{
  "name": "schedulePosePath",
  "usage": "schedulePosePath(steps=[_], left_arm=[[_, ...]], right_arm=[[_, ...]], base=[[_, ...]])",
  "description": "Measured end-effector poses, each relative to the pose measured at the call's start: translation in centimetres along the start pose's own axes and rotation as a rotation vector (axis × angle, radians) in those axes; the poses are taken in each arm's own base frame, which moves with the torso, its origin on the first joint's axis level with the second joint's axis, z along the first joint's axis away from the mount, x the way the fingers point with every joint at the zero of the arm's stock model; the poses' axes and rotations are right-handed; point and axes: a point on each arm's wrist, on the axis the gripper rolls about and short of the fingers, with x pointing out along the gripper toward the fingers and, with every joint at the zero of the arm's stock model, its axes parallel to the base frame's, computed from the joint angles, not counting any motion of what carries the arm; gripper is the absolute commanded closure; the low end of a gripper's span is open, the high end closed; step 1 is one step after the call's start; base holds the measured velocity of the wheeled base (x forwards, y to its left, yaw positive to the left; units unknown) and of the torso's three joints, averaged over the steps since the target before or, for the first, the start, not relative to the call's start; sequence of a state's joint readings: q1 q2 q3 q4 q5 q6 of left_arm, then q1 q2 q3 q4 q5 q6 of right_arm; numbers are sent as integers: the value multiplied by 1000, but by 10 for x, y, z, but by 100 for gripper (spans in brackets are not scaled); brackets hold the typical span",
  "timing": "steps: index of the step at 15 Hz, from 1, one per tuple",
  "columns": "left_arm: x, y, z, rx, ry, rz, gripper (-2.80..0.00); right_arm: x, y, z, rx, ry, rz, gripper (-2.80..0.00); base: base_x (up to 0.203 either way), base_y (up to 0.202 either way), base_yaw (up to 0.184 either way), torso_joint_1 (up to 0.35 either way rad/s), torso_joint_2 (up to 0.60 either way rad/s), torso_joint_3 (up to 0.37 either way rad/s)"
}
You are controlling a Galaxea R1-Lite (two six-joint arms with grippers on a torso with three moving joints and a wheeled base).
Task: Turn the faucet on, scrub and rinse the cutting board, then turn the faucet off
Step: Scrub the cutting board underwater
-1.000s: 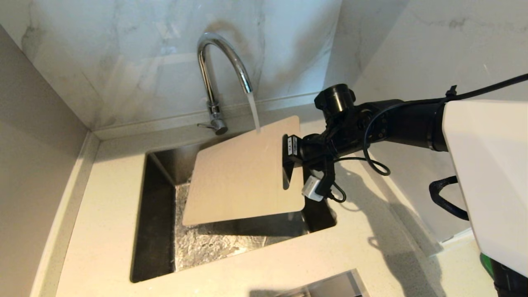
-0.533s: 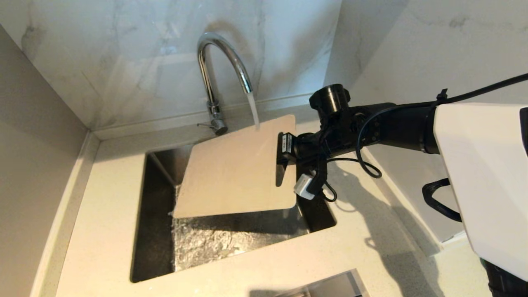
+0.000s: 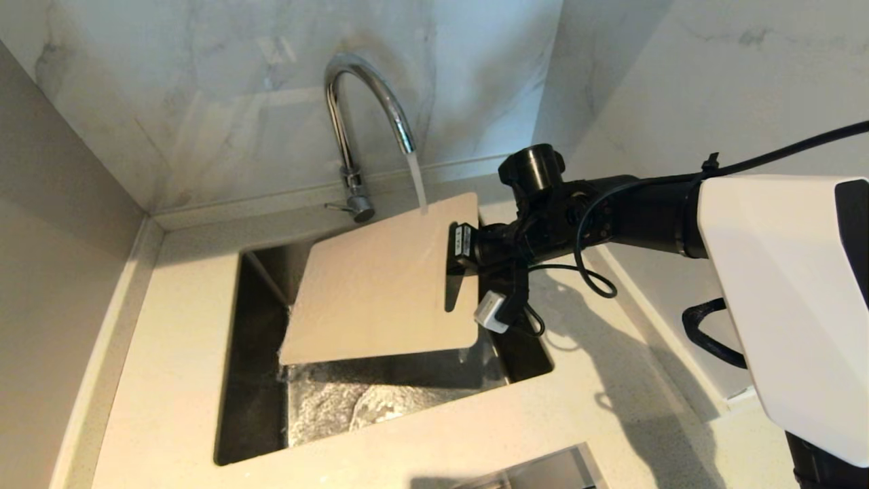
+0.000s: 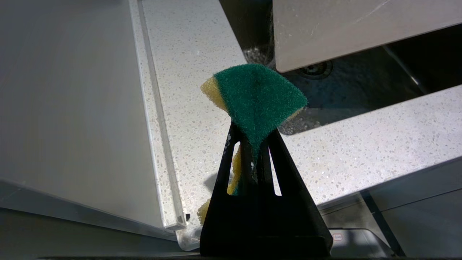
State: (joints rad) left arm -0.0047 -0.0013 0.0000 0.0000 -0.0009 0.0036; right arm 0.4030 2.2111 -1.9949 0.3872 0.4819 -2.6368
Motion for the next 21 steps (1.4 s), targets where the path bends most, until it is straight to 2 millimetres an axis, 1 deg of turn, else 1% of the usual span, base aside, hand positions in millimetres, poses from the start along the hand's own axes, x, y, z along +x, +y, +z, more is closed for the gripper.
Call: schedulePosePath(steps=[7,11,14,18,21], left_arm=[[0,0,0,0,0,1,0],[0,0,0,0,0,0,0],[0,0,0,0,0,0,0],[0,0,0,-1,0,0,0],[0,0,0,-1,0,0,0]], right_arm=[[-2,0,6,-1,-44,22,0],[-6,-4,17,-6,-85,30,0],[-19,-6,28,1,-106,50,0],[-44,-19,31,-15,-83,37,0],[-54,-20,40,-9,-100,39,0]], base=[[0,0,0,0,0,0],[0,0,0,0,0,0],[0,0,0,0,0,0],[0,0,0,0,0,0],[0,0,0,0,0,0]])
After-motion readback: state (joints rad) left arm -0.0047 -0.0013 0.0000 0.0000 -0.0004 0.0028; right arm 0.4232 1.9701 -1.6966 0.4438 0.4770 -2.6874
